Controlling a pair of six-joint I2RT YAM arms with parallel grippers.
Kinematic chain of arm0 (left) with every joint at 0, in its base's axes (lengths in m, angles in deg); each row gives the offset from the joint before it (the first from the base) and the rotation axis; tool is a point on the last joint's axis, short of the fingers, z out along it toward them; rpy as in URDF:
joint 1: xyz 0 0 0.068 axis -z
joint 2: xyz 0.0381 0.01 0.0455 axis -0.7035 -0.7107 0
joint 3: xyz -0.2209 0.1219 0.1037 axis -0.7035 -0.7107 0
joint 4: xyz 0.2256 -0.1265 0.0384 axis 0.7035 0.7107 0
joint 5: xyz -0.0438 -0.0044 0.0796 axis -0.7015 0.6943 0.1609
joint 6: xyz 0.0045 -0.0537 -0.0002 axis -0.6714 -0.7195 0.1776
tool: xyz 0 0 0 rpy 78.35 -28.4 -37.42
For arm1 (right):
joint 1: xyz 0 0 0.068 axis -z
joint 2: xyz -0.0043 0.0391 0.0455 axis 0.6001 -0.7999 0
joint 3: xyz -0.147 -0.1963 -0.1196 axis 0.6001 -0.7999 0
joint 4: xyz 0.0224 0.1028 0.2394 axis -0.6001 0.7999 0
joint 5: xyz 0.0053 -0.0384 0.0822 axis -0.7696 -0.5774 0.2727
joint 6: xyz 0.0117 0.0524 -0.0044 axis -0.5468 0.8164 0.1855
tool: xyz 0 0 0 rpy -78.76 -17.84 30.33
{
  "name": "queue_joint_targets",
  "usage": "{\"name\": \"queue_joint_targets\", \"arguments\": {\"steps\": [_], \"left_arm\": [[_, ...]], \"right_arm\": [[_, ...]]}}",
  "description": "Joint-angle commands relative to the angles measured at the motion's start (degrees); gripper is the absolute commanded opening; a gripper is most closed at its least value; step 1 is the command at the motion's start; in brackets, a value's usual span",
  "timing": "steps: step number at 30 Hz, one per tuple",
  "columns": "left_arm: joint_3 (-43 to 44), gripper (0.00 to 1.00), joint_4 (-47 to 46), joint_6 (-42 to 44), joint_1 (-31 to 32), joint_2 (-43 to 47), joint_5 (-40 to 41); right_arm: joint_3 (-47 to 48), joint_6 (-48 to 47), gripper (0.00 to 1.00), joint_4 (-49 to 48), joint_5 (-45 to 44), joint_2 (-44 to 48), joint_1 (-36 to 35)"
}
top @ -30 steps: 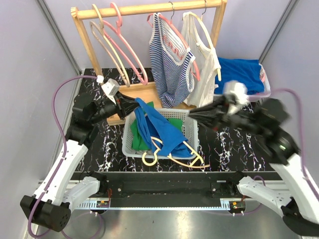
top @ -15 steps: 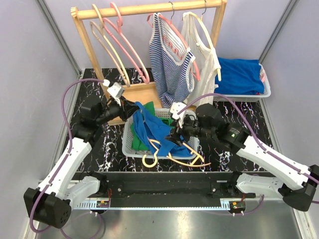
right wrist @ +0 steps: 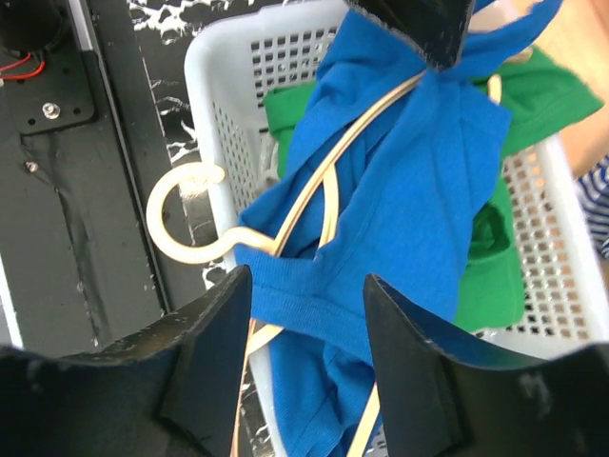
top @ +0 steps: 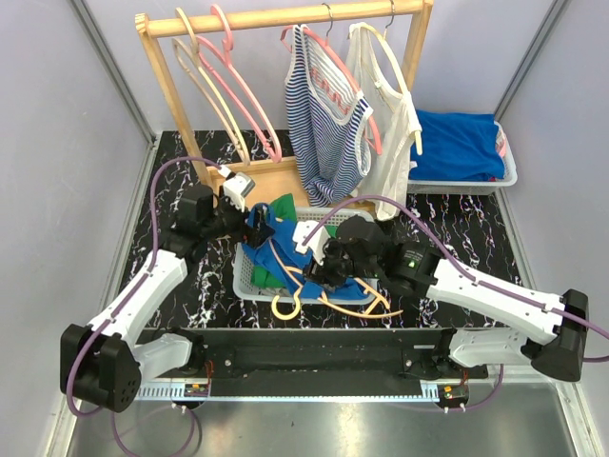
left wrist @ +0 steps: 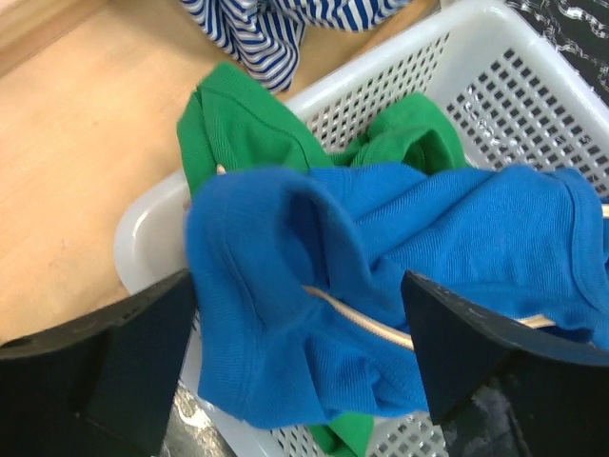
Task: Remove the tank top from the hanger
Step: Pick up the hanger from the bin.
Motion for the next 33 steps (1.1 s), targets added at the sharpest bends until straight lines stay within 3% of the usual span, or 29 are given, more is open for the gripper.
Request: {"name": "queue_joint_targets", "arguments": {"steps": [1,5,14,33], "left_arm": [[1.7,0.94,0.3,2.2,0.2,3.0,0.0],[1.7,0.95,0.0,1.0,0.3,5.1,-1.1],[3.7,0.99,-0.7,-1.8,0.4,8.2,-1.5],[12.0,0.99,-2.1,-8.8,0.5,11.1,-4.2]], "right_arm": [[-1.9,4.4,0.54,3.9,-0.1,3.4,-1.0],[-3.8,7.6,0.45,8.2,1.8,4.8,-2.0],[-5.5,9.6,0.43,9.1,5.3,0.1,-3.1],[-8.4,12.6,0.34,4.8,1.5,-7.2,-3.2]]}}
